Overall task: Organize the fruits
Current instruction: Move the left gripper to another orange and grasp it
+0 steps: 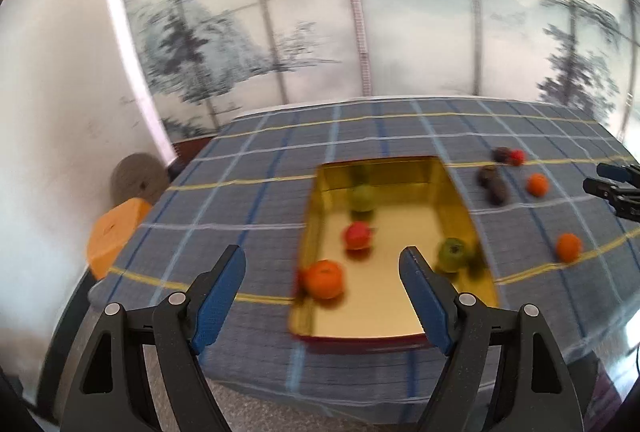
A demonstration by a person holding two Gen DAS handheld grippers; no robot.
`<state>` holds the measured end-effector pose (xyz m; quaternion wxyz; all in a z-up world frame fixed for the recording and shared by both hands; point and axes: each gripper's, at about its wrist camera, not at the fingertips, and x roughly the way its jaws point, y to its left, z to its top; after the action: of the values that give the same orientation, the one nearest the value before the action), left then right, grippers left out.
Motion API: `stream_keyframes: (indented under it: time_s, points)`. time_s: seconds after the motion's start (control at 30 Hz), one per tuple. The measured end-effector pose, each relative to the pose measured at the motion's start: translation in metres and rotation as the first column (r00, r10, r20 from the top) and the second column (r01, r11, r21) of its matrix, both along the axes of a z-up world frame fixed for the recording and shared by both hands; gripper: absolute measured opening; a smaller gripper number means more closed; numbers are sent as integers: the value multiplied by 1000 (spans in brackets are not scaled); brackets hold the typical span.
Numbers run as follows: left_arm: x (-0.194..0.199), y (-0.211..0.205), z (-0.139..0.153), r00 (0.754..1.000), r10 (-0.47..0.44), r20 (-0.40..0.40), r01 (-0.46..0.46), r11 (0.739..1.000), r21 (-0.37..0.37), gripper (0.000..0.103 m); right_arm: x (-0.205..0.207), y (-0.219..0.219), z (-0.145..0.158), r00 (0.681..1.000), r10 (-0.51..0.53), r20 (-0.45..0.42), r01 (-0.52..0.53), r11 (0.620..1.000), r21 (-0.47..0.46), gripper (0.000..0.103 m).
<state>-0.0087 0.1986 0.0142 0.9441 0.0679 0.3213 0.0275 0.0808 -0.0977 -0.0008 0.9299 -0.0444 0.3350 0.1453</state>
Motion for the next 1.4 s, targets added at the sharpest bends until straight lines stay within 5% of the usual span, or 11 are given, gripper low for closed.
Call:
stream_keyframes:
  time_s: [0.17, 0.3, 0.5, 0.73, 0.83, 1.0, 1.1, 1.4]
  points:
    - [7, -49, 4, 991, -127, -30, 127, 992, -7, 80, -1, -90, -24, 977, -208, -38, 206, 978, -36, 65]
    - [17, -96, 7, 959, -273, -79, 266, 960, -86, 80, 2, -139, -41, 948, -310, -77, 307, 950, -50, 65]
    - [42, -179, -7, 870, -465, -164, 430, 879, -206, 79, 2, -169, -58, 925, -360, -124, 363, 932, -1, 65]
    - [66, -244, -52, 821, -509, -258, 462, 858, -223, 70, -1, -167, -56, 947, -303, -107, 309, 950, 42, 74]
    - [72, -254, -70, 816, -494, -299, 447, 868, -215, 58, -3, -172, -56, 951, -289, -111, 298, 951, 83, 74]
    - [78, -250, -92, 846, -431, -314, 391, 902, -185, 57, -6, -174, -54, 958, -270, -101, 281, 952, 120, 74]
    - [82, -241, -100, 862, -405, -307, 350, 911, -218, 34, -6, -171, -53, 963, -253, -96, 263, 957, 124, 76]
    - [77, -217, -94, 883, -401, -245, 305, 886, -350, 33, -6, -174, -54, 962, -255, -102, 267, 954, 138, 77]
